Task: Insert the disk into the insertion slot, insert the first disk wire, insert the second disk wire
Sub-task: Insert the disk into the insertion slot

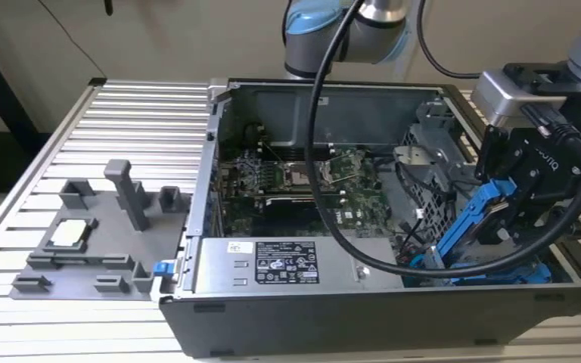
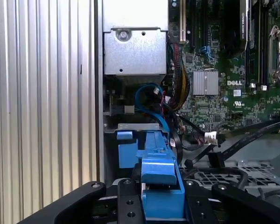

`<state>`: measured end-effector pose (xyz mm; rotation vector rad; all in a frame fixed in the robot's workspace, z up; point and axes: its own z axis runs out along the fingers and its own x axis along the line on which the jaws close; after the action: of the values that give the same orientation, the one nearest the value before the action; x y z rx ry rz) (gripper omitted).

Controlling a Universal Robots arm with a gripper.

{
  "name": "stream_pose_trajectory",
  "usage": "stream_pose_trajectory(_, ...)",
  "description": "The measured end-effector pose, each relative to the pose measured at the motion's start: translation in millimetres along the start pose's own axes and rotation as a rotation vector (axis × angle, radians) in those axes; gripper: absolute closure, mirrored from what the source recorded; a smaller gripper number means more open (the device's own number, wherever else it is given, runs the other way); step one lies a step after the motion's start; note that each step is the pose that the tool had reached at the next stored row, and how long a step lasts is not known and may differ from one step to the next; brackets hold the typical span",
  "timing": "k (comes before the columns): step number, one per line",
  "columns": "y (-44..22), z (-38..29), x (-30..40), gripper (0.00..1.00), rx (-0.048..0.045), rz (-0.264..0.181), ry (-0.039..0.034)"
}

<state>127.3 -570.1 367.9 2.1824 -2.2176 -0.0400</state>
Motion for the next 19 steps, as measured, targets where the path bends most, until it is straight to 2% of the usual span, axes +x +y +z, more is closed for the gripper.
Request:
stream_pose_trajectory(6, 0.0, 1.7, 0.0, 0.67, 0.0000, 0.000, 0.0003)
stream_pose_trajectory(7, 0.0, 1.8, 0.0, 0.66, 0.0000, 0.000, 0.0002)
stream_pose_trajectory(8, 0.0, 1.8, 0.0, 0.60, 0.0000, 0.000, 0.0001)
stream_pose_trajectory(10, 0.0, 0.7, 0.0, 0.60, 0.0000, 0.000, 0.0001)
stream_pose_trajectory(15, 0.6, -14.9, 0.0, 0.60, 0.0001, 0.000, 0.0085)
stream_pose_trajectory(19, 1.1, -26.4, -0.8, 0.60, 0.0003, 0.001, 0.0204)
